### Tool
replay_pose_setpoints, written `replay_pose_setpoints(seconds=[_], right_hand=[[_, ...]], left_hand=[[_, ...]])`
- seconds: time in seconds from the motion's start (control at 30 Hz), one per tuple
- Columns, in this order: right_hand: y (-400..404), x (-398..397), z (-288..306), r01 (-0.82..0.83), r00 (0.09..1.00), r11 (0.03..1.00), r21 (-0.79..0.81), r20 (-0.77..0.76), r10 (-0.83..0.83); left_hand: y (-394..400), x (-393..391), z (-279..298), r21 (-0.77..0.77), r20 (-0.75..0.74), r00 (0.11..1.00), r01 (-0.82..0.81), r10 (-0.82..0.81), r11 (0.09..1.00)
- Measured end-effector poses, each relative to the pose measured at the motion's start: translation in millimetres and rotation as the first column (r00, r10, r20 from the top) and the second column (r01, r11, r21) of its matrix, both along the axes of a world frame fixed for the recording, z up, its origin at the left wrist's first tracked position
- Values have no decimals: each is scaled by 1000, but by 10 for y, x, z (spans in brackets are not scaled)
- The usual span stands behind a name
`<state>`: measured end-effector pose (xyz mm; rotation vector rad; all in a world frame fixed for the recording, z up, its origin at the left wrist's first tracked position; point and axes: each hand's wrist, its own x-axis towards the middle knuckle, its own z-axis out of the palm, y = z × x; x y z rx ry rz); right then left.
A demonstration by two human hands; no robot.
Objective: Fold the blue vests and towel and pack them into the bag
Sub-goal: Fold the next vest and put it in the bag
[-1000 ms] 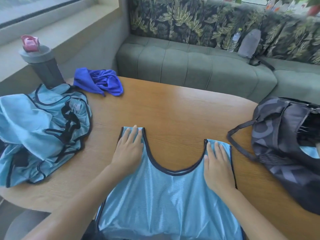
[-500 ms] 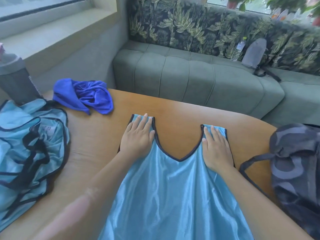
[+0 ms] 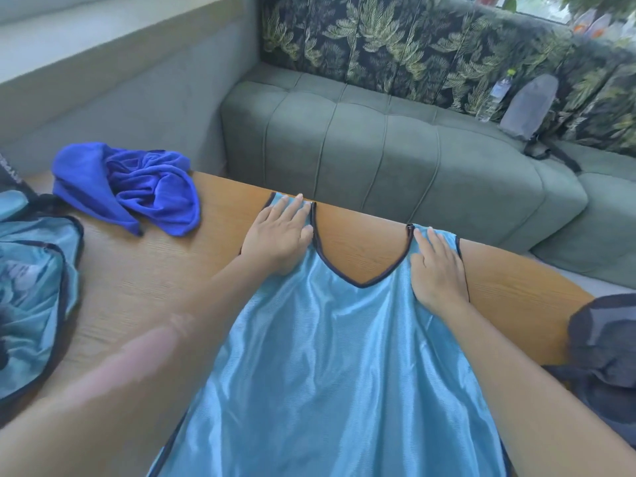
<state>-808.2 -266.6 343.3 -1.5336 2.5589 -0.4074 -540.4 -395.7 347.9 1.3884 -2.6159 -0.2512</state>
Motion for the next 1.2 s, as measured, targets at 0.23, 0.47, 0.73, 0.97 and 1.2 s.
replay_pose_setpoints(seconds=[0.23, 0.47, 0.73, 0.97, 1.2], right_hand=[[444, 179, 594, 193, 866, 971, -143, 491, -99], [1880, 1101, 616, -71, 969, 993, -97, 231, 92], [3406, 1666, 423, 90, 985, 987, -130, 156, -69], [4000, 1804, 364, 427, 894, 901, -78, 188, -408], [4089, 1896, 372, 458, 862, 889, 10, 239, -447]], left_hand=[[346, 249, 496, 241, -383, 922, 49, 49, 969], [1777, 935, 649, 289, -363, 924, -13, 122, 957], [3106, 1910, 359, 271, -243, 926, -219, 287, 937], [3533, 2305, 263, 275, -192, 799, -513, 569, 813], [3729, 2383, 282, 344, -107, 862, -435, 495, 832]])
